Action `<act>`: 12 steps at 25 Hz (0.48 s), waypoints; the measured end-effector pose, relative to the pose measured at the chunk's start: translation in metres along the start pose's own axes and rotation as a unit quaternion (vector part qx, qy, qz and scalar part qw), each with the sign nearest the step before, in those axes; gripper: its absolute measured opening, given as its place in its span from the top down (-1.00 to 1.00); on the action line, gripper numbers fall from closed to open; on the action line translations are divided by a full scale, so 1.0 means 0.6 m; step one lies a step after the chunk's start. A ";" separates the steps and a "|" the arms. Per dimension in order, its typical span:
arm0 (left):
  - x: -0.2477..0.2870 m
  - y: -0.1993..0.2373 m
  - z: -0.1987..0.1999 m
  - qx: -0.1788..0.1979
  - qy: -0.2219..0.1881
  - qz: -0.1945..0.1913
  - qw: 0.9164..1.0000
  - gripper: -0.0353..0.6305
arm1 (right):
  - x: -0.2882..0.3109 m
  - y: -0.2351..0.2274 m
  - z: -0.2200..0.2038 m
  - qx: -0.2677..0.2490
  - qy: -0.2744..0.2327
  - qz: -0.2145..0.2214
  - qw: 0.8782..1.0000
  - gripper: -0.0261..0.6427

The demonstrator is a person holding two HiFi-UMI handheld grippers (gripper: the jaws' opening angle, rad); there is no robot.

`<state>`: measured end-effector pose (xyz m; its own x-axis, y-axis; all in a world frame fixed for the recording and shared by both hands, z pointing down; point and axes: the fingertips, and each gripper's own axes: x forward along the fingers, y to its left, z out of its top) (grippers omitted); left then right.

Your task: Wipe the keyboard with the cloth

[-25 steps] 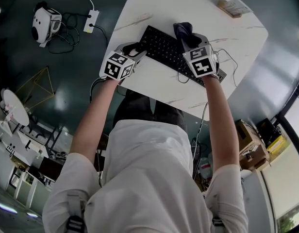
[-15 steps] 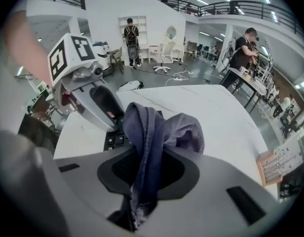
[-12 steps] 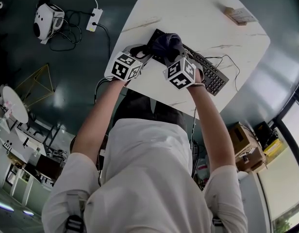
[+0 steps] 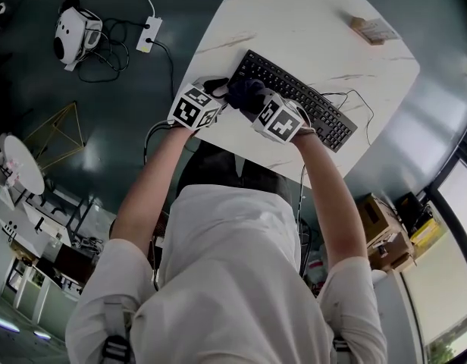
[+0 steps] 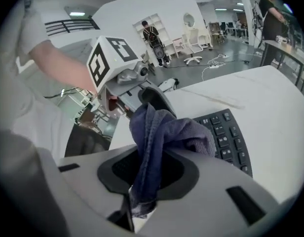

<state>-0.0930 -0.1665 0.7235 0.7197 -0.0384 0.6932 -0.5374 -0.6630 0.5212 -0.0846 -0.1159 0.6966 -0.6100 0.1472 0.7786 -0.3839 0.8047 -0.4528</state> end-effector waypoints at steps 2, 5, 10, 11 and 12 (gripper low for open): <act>-0.017 0.004 -0.006 0.000 -0.006 0.004 1.000 0.33 | 0.004 0.006 0.014 0.005 -0.014 0.021 1.000 0.65; -0.043 0.016 -0.015 -0.012 -0.016 0.011 1.000 0.34 | 0.017 -0.015 0.028 0.015 -0.026 0.013 0.999 0.65; -0.065 0.021 -0.043 -0.010 -0.008 0.011 1.000 0.37 | 0.014 -0.054 0.035 0.066 -0.051 -0.005 0.996 0.66; -0.068 0.020 -0.047 -0.009 -0.007 0.009 1.000 0.37 | 0.008 -0.062 0.039 0.081 -0.064 -0.009 0.995 0.66; -0.069 0.018 -0.051 -0.007 -0.006 0.007 1.000 0.37 | 0.000 -0.073 0.042 0.100 -0.079 -0.014 0.992 0.66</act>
<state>-0.1422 -0.1494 0.7157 0.7174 -0.0562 0.6944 -0.5534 -0.6515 0.5190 -0.0851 -0.1658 0.7055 -0.6923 0.0227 0.7213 -0.5221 0.6742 -0.5224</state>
